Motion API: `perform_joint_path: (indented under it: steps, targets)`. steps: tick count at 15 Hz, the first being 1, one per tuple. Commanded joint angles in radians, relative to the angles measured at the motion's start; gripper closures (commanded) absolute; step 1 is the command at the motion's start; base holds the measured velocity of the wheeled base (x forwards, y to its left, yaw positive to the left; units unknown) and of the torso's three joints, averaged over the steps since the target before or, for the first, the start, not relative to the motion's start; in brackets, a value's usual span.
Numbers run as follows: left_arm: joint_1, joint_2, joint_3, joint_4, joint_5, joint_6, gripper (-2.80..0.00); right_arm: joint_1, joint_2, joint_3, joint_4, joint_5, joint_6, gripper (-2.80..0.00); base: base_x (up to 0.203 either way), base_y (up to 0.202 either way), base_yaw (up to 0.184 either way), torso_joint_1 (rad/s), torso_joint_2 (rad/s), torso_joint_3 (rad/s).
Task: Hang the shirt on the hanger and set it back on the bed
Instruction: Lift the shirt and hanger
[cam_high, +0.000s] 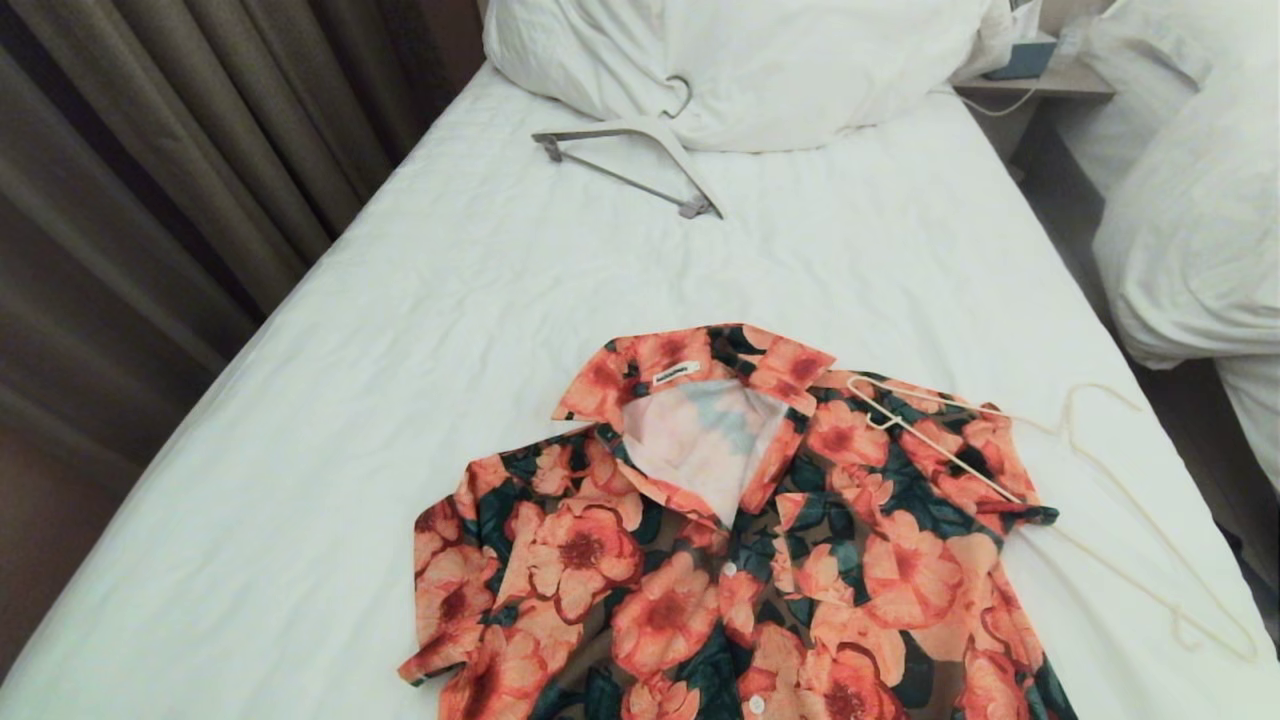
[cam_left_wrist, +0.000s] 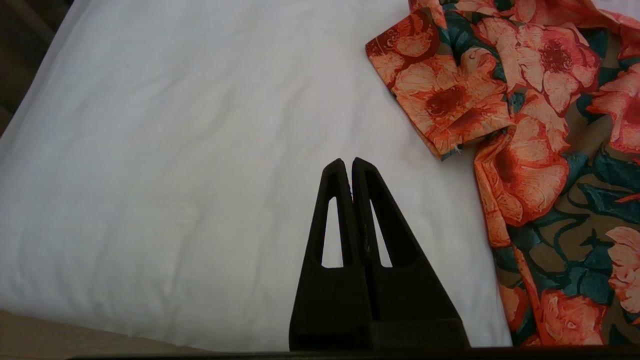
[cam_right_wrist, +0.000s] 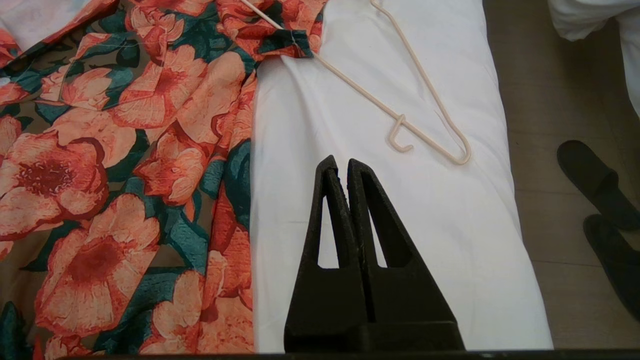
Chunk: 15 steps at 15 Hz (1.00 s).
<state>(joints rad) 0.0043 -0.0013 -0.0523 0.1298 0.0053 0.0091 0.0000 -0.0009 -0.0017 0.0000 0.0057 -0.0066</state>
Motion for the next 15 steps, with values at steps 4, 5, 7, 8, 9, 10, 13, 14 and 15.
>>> perform_joint_path:
  steps: [4,5,7,8,9,10,13,14,15]
  targets:
    - [0.000,0.001,0.000,0.001,0.001,0.000,0.00,0.000,0.001,0.000,-0.001,0.000,-0.004,0.00,0.000,0.000,0.000,0.000,0.00,0.000]
    - [0.000,0.001,0.000,0.001,0.001,0.000,0.00,0.000,0.001,-0.001,0.002,0.000,-0.007,0.00,0.000,0.000,0.000,0.000,0.00,0.000]
    - [0.000,0.001,0.000,0.001,0.001,0.000,0.00,0.000,0.017,-0.030,0.011,0.019,-0.041,0.00,0.000,0.000,0.000,0.000,0.00,0.000]
    - [0.000,0.001,0.000,0.001,0.001,0.000,0.00,0.000,0.054,-0.067,0.021,0.037,-0.043,0.00,0.000,0.000,0.000,0.000,0.00,0.000]
    - [0.000,0.001,0.000,0.001,0.001,0.000,0.00,0.000,0.110,-0.111,0.030,0.051,-0.036,0.00,0.000,0.000,0.000,0.000,0.00,0.000]
    - [0.000,0.001,0.000,0.001,0.001,0.000,0.00,0.000,0.179,-0.157,0.036,0.059,-0.016,0.00,0.000,0.000,0.000,0.000,0.00,0.000]
    - [0.000,0.001,0.000,0.001,0.001,0.000,0.00,-0.001,0.453,-0.301,0.037,0.061,0.052,0.00,0.000,0.000,0.000,0.000,0.00,0.000]
    - [0.000,0.001,0.000,0.001,0.001,0.000,0.00,-0.003,0.552,-0.353,0.035,0.054,0.075,0.00,0.000,0.000,0.000,0.000,0.00,0.000]
    - [0.000,0.001,0.000,0.001,0.001,0.000,0.00,-0.006,0.660,-0.409,0.030,0.050,0.101,0.00,0.000,0.000,0.000,0.000,0.00,0.000]
